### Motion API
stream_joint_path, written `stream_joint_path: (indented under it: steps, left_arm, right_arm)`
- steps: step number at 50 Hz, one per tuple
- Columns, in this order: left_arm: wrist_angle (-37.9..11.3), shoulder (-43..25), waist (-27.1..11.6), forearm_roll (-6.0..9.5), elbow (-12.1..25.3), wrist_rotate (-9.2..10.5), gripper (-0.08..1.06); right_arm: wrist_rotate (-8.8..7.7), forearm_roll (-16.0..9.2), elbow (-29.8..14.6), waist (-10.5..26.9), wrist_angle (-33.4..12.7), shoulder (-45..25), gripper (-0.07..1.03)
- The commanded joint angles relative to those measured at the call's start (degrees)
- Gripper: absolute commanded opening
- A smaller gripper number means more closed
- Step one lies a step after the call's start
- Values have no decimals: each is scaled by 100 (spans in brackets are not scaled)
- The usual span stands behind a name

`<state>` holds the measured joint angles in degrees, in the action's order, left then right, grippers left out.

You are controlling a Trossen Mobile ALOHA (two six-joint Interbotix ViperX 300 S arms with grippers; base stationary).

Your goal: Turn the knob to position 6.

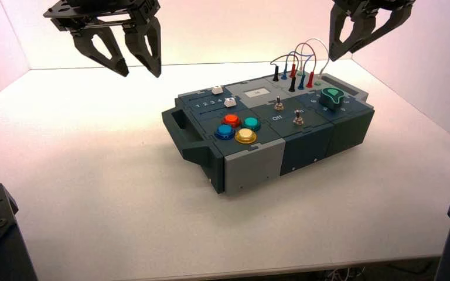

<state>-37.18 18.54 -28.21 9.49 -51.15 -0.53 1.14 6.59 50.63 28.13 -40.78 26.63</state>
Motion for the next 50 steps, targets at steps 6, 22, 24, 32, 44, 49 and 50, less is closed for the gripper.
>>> stream_joint_path:
  steps: [6, 22, 24, 32, 44, 49, 50]
  left_arm:
    - [18, 105, 26, 18, 70, 35, 89]
    - [9, 193, 26, 26, 97, 26, 89]
    - [18, 193, 26, 26, 105, 18, 89]
    - [9, 202, 26, 26, 70, 9, 89]
    - [0, 334, 26, 26, 26, 9, 89]
    - [-44, 431, 26, 26, 35, 9, 89]
    - [-53, 466, 26, 26, 26, 9, 89]
  right_arm:
    - [18, 26, -185, -44, 0, 26, 58]
    - [18, 26, -185, -211, -18, 53, 58]
    - [26, 26, -185, -211, -26, 53, 58]
    - [26, 26, -193, -211, -35, 53, 58]
    - [9, 26, -193, -211, -167, 53, 19]
    - [-35, 53, -185, -211, -272, 44, -3]
    - [-35, 70, -185, -211, -299, 35, -2]
